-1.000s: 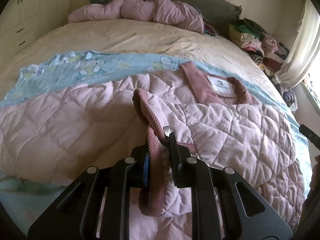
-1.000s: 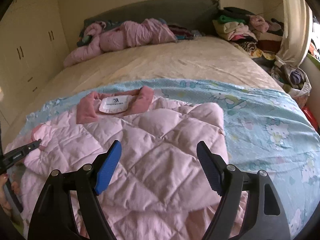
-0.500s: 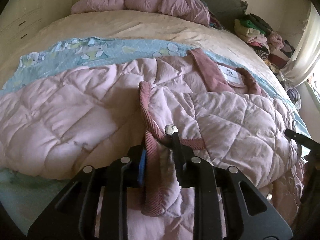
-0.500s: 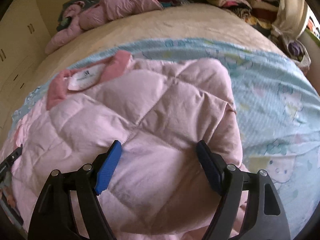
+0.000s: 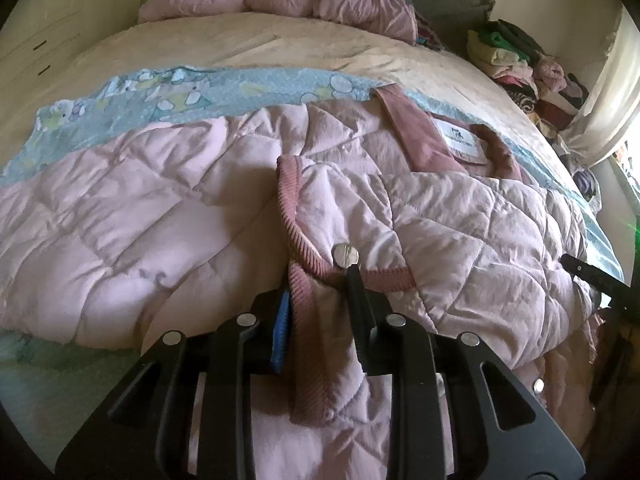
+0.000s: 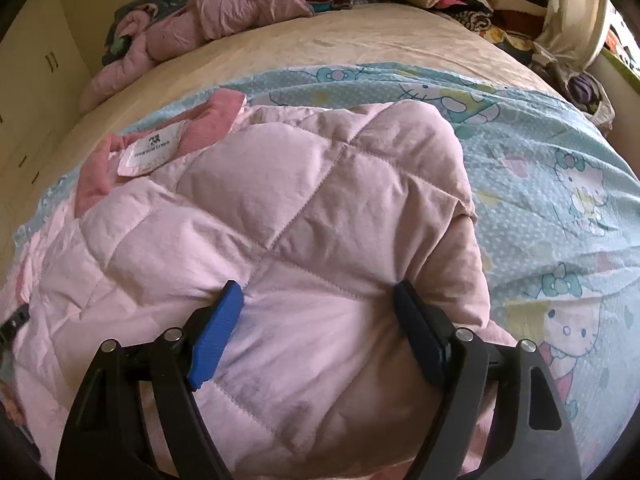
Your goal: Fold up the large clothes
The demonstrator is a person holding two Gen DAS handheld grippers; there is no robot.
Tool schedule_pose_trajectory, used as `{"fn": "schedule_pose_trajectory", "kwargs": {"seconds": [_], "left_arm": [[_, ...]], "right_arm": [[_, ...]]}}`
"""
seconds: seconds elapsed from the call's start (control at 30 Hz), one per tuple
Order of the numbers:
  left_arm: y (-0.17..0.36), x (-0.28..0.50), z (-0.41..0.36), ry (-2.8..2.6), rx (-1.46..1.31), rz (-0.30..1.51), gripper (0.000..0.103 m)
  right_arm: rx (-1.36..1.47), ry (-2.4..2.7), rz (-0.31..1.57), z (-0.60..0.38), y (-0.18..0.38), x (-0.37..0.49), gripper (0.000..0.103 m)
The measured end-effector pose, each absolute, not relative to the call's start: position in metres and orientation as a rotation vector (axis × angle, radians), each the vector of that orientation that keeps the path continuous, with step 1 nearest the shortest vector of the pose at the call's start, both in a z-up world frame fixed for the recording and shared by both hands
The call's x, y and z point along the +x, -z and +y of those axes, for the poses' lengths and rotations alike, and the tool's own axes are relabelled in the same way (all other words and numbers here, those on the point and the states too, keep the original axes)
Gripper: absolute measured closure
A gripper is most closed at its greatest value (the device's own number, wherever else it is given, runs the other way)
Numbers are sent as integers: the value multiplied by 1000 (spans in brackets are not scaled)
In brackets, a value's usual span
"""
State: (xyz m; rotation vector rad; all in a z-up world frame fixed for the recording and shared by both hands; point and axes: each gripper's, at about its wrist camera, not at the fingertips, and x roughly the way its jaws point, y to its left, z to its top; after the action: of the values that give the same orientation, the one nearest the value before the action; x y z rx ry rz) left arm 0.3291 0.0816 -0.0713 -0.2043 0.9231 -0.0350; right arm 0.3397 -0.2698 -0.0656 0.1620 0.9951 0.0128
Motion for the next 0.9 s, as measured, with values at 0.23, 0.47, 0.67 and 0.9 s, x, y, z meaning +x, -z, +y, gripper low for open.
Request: {"fn": "schedule_pose_trajectory", "kwargs": {"seconds": [0.23,0.47,0.67,0.9], "left_arm": [[70,320,81,26,-190,934,72],[54,306,83,14,-214,906,31],[33,291,89,1,-237,870,9],[11,270,103,-23,-263,814,9]], "right_arm": [[235,-62,947,-266,46,311,7],[292,-124,914,-259,27,282,4],[281,-178,912,-244,14,268,4],[274,-226,888,-220,-4,253,4]]}}
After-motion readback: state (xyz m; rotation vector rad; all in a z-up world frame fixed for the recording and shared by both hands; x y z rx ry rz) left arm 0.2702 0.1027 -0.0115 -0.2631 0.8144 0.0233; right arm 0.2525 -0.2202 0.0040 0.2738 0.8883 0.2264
